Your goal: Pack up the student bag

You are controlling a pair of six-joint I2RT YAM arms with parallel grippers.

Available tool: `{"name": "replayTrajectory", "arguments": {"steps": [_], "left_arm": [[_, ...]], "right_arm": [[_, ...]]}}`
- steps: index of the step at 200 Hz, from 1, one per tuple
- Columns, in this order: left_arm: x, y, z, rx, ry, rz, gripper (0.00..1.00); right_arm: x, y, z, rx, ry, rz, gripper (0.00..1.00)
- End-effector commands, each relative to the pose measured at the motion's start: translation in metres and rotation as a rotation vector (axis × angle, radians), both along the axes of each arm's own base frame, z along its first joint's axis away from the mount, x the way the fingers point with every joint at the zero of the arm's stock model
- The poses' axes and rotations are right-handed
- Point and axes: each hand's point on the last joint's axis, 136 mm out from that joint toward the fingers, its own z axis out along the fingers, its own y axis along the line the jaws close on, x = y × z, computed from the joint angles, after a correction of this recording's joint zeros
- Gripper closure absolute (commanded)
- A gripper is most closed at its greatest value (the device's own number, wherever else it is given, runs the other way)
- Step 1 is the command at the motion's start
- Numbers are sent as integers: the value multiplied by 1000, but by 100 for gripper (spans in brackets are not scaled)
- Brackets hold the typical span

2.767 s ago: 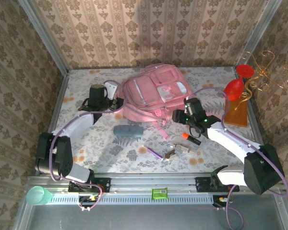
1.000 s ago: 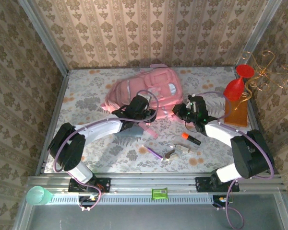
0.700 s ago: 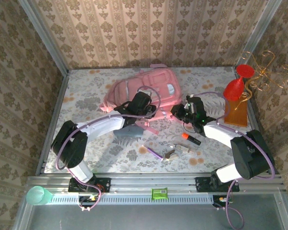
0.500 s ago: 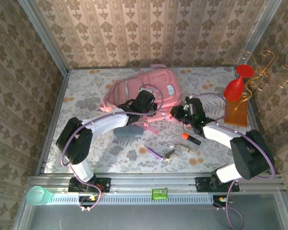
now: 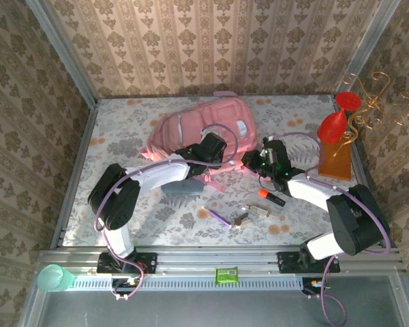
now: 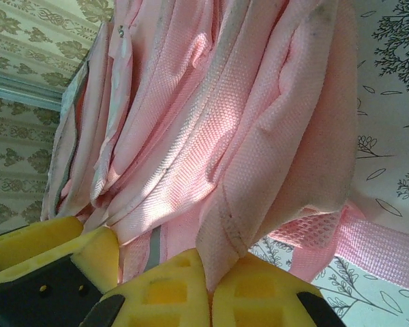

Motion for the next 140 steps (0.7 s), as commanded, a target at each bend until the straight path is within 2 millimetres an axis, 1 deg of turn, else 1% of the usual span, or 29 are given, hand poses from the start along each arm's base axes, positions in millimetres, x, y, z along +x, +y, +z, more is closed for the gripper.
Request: {"name": "replayTrajectory", "arguments": {"steps": [1, 24, 64, 87, 105, 140], "left_arm": [[-17, 4, -7, -28, 47, -11, 34], [-21, 4, -7, -28, 59, -20, 36], [-21, 3, -9, -39, 66, -30, 39], [-25, 4, -14, -34, 86, -35, 44], [-30, 7, -17, -47, 96, -36, 51], [-36, 5, -22, -66, 122, -51, 57]], "right_arm": [[8, 11, 45, 24, -156, 43, 93], [10, 12, 48, 19, -165, 45, 93], [10, 10, 46, 4, -158, 43, 93], [10, 8, 45, -7, -155, 39, 93], [11, 7, 45, -11, -152, 36, 93], [13, 7, 48, -8, -161, 36, 93]]}}
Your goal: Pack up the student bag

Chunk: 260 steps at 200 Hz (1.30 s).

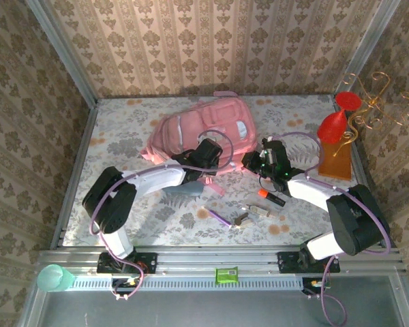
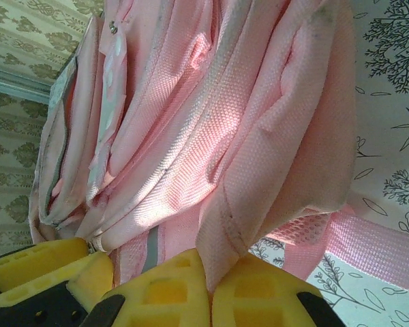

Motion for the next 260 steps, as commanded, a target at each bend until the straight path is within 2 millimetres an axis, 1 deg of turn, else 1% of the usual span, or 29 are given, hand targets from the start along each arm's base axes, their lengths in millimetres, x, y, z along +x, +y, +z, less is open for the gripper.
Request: {"name": "replayTrajectory", "arguments": {"steps": [1, 10, 39, 60, 91, 112, 123, 145, 175, 197, 220, 251, 260], "left_arm": [[-15, -1, -7, -22, 63, -25, 57], [-16, -1, -7, -24, 64, -28, 60], [-15, -2, -12, -10, 74, -36, 65], [-18, -1, -16, -16, 89, -38, 65], [-24, 3, -8, -35, 66, -36, 60], [-25, 6, -4, -31, 54, -35, 60], [-25, 7, -4, -30, 53, -37, 61], [-27, 7, -4, -37, 47, -43, 67], [-18, 6, -8, -22, 45, -43, 66], [-8, 4, -5, -17, 24, -47, 66], [3, 4, -1, 11, -1, -48, 62], [11, 3, 4, 32, -32, -55, 61], [13, 3, 2, 40, -34, -56, 62]], "right_arm": [[15, 9, 53, 34, -160, 26, 93], [15, 9, 53, 37, -160, 25, 93], [15, 9, 54, 39, -160, 23, 93], [16, 8, 54, 31, -159, 20, 93], [18, 9, 55, 37, -162, 21, 93], [19, 10, 53, 41, -156, 22, 93], [20, 11, 51, 41, -152, 21, 93], [19, 11, 47, 43, -144, 22, 93], [19, 13, 48, 50, -143, 30, 93], [18, 14, 47, 50, -139, 34, 93], [17, 14, 43, 49, -131, 40, 94], [15, 16, 37, 50, -114, 52, 94], [14, 17, 35, 52, -111, 57, 94]]}}
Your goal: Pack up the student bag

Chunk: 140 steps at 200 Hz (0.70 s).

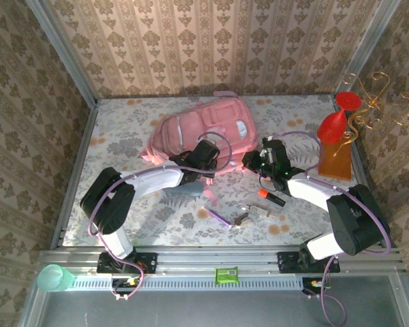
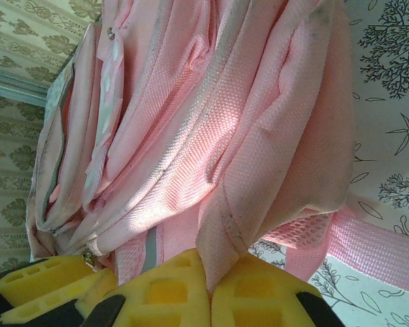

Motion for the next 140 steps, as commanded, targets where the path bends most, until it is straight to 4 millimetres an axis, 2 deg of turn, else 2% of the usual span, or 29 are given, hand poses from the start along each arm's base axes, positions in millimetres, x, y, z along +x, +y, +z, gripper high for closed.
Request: {"name": "replayTrajectory", "arguments": {"steps": [1, 67, 95, 116, 140], "left_arm": [[17, -2, 9, 29, -54, -4, 62], [28, 8, -16, 150, -35, 8, 80], [29, 2, -10, 127, -47, -28, 89], [30, 2, -6, 136, -64, -53, 100], [32, 12, 8, 154, -110, -53, 100]], "right_arm": [[13, 18, 35, 60, -113, 66, 94], [9, 18, 34, 51, -113, 75, 95], [9, 14, 30, 34, -107, 68, 95], [10, 9, 29, 16, -105, 53, 95], [11, -5, 30, -36, -112, 21, 96]]}}
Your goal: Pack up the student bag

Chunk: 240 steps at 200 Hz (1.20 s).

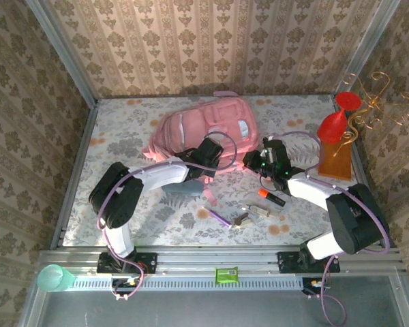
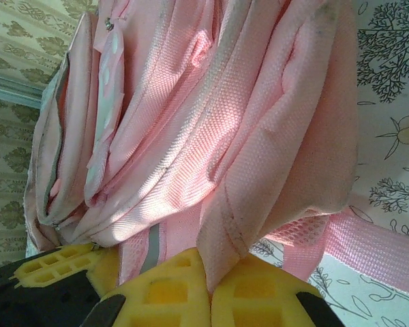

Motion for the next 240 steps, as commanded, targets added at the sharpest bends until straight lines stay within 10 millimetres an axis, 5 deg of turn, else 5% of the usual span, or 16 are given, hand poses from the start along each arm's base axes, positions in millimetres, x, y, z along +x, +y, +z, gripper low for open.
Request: {"name": "replayTrajectory", "arguments": {"steps": [1, 45, 103, 168, 213, 226, 240], "left_arm": [[18, 13, 22, 17, -91, 7, 100], [21, 43, 34, -11, -80, 33, 100], [19, 74, 10, -74, 36, 57, 100], [14, 89, -5, -109, 110, 30, 100], [17, 128, 3, 84, 57, 88, 100], [14, 123, 4, 74, 79, 56, 100], [6, 93, 10, -91, 124, -37, 100]], "right_arm": [[10, -1, 33, -27, -114, 26, 96], [6, -41, 31, -230, -126, -38, 100], [1, -78, 24, -352, -119, -110, 100], [17, -83, 15, -327, -64, -83, 100], [32, -96, -8, -421, 82, -48, 100], [38, -98, -12, -443, 105, -45, 100], [47, -93, -16, -439, 129, -26, 99]]}}
